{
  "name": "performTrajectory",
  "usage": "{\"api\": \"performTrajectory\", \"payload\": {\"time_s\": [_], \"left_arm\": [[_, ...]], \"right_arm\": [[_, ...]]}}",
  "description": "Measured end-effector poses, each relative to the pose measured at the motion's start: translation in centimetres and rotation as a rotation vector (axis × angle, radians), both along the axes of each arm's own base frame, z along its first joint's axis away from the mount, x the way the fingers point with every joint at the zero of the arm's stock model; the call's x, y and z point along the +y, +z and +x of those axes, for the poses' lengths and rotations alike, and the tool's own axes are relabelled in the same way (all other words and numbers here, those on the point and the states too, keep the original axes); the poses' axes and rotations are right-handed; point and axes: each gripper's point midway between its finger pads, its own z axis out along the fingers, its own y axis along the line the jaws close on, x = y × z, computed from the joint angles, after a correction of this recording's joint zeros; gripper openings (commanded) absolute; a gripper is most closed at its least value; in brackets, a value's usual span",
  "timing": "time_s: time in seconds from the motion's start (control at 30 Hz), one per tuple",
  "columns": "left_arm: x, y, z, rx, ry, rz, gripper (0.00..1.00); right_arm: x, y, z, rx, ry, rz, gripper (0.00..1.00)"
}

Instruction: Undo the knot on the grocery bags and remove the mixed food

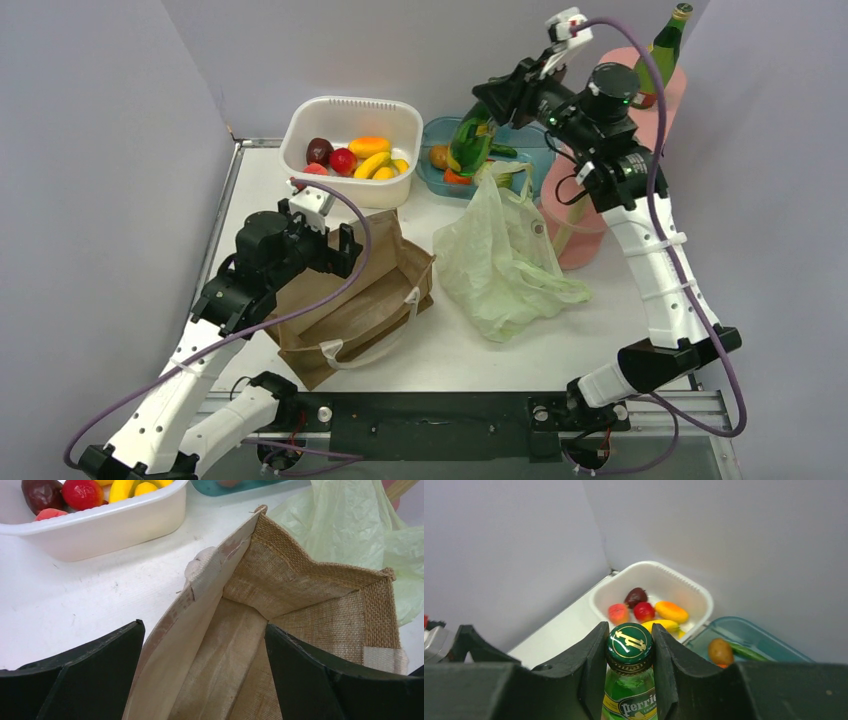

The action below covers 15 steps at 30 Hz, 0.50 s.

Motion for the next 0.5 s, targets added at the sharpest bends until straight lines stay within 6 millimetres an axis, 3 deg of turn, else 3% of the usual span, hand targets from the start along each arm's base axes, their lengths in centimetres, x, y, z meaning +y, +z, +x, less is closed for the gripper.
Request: {"api": "performTrajectory", "payload": {"time_s": [0.2,0.33,0.5], "left_arm": [[-0.5,-1.2,-0.1,0.027,-0.025,0.000,0.88],[-0.7,-1.5,-0.1,0.029,-0.034,-0.005,0.87],[-0.7,-1.5,-0.1,0.031,-0.031,-0.009,0.93]], "right_arm": [[-6.7,3.8,1.2,-0.063,-0.168,0.028,0.00],[-11.0,6.9,0.9,-0.136,-0.284,0.053,0.00],[-16.0,9.8,0.2,-0.198,-0.412,0.082,0.00]]}}
